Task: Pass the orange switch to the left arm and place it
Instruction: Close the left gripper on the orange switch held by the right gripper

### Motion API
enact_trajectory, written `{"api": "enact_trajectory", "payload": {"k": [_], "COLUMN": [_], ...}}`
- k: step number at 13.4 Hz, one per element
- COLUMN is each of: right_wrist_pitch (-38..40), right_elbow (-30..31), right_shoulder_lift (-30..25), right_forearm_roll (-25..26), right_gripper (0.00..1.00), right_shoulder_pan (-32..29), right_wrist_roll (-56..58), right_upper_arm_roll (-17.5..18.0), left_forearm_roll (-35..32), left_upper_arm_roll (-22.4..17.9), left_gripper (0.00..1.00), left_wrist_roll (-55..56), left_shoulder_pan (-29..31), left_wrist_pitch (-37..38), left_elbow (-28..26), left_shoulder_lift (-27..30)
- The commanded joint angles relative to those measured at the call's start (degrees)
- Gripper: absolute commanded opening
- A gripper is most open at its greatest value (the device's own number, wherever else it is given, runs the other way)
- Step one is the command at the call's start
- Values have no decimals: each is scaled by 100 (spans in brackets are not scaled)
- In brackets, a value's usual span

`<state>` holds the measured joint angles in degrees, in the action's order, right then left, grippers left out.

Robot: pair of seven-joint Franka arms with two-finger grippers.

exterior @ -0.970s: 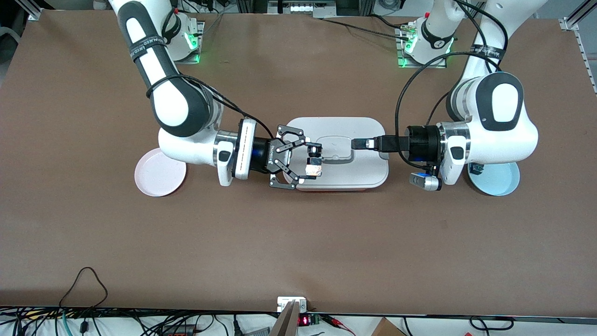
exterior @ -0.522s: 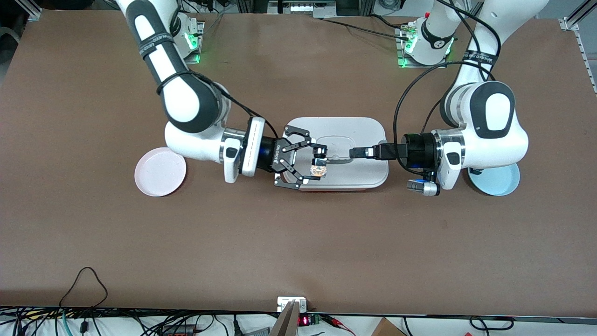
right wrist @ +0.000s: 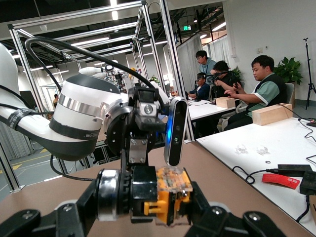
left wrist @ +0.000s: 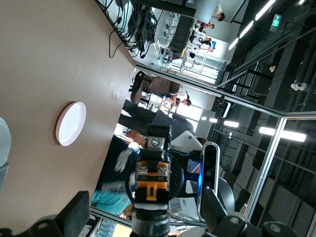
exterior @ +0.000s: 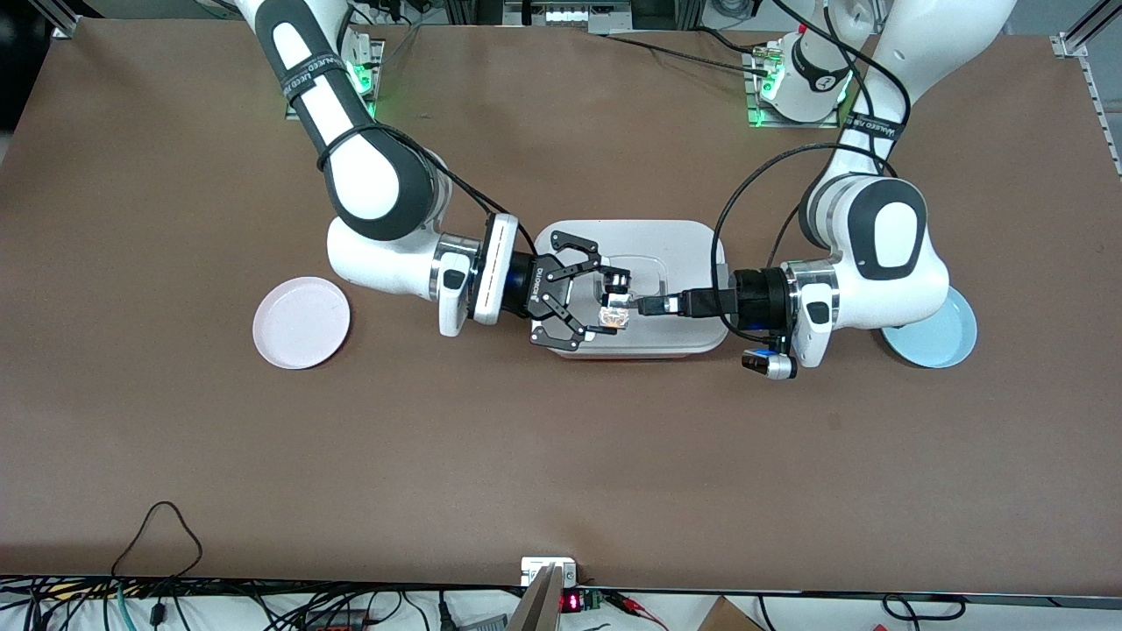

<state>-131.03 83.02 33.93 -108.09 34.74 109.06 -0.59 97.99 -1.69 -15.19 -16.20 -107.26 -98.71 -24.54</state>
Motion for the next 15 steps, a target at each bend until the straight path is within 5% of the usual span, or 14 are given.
{"api": "enact_trajectory", "payload": {"k": [1, 11, 14, 15], "right_wrist_pitch": [-72, -81, -81, -90], "right_elbow": [-207, -207, -207, -207], "right_shoulder_lift": [105, 97, 88, 97], "right_forearm_roll": [-19, -19, -19, -27], "right_gripper": [0, 0, 0, 0], "right_shoulder_pan": [42, 42, 42, 42], "right_wrist_roll": [72, 63, 63, 63], "right_upper_arm_roll": [-20, -20, -20, -20], "left_forearm_roll": [352, 441, 441, 449], "left_upper_arm_roll": [-59, -59, -59, -50], "left_gripper": [100, 98, 78, 52], "left_wrist_roll": [-187, -222, -222, -222], "left_shoulder_pan": [-76, -348, -366, -366], "left_wrist_pitch": [-50, -58, -58, -58], "left_elbow": [19, 28, 36, 36], "left_shoulder_lift": [-25, -104, -104, -104]}}
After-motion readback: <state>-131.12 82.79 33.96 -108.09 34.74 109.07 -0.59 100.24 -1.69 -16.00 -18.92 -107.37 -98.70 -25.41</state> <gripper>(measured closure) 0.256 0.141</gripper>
